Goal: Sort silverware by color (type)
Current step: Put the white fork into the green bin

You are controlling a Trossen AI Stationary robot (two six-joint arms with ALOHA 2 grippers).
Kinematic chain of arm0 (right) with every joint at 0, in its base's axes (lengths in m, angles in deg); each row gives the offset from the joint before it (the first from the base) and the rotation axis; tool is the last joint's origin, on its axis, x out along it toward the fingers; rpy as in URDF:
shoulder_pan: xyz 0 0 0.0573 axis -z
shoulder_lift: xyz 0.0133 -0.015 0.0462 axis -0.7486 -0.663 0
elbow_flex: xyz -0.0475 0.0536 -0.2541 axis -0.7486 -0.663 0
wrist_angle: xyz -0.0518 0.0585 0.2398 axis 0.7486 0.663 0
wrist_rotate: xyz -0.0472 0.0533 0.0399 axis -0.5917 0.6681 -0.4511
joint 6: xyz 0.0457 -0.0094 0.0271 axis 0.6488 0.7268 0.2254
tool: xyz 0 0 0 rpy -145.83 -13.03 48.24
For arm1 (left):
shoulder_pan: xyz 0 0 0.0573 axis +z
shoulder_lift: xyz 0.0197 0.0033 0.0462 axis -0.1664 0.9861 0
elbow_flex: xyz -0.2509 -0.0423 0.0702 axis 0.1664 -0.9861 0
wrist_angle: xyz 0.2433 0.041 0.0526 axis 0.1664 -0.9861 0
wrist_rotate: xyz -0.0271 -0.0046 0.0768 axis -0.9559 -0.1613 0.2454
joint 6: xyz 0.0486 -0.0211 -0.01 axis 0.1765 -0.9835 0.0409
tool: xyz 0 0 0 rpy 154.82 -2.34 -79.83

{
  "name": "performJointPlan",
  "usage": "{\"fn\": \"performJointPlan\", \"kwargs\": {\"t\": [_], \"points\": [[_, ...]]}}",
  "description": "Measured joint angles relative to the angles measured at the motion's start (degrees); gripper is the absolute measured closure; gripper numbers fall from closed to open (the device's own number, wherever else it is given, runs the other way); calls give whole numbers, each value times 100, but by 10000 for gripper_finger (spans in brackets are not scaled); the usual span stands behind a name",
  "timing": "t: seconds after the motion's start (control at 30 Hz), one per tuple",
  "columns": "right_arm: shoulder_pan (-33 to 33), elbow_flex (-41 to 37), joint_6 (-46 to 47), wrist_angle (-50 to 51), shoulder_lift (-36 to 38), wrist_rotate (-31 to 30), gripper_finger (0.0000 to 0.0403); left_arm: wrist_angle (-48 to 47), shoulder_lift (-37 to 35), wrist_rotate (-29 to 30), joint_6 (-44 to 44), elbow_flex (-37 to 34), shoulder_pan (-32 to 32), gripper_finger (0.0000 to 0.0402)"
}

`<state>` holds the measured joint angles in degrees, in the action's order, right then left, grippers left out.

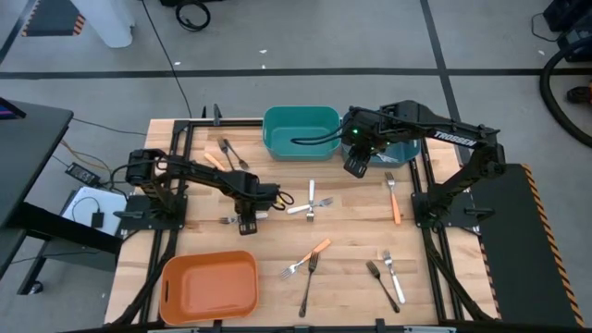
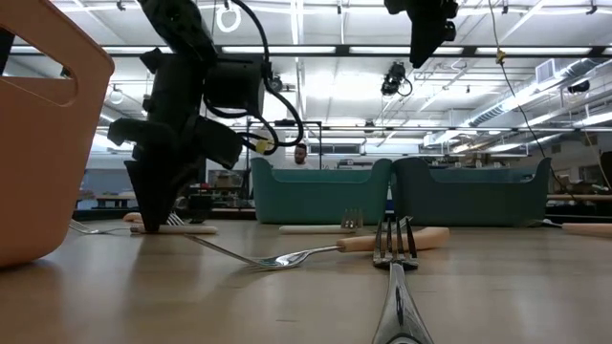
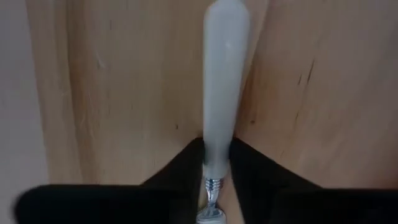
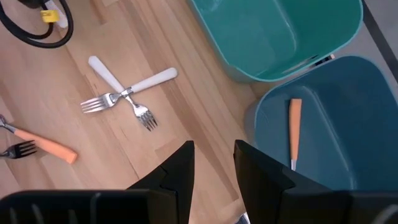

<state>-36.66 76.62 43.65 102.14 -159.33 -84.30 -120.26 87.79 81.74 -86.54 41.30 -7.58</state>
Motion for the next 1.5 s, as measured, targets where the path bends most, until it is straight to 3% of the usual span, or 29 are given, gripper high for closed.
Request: {"fn": "performJointPlan", "kwargs": {"t": [0.07,0.4,0.53,0.73,0.87,0.97,1.23,1.5], "points": [[0,0,0,0,-1,0,282,-5,0,-33,61,0,2,355],[0,0,-4,0,-1,0,282,-113,-310,-138,86,97,5,355],[0,2,-7,6,-1,2,282,-152,-565,-186,66,114,7,397],[0,1,-7,0,-1,0,282,-328,-847,-278,-49,210,42,401],[0,0,-4,-2,-1,0,282,-384,-835,-898,-104,212,46,400],[0,0,2,-2,0,0,282,-417,-776,-1275,-237,165,-4,383],[0,0,-13,-4,-1,0,282,-465,-782,-930,-425,-9,-37,297],[0,0,-59,2,-1,0,282,-474,-787,-774,-589,-9,-224,284]]}}
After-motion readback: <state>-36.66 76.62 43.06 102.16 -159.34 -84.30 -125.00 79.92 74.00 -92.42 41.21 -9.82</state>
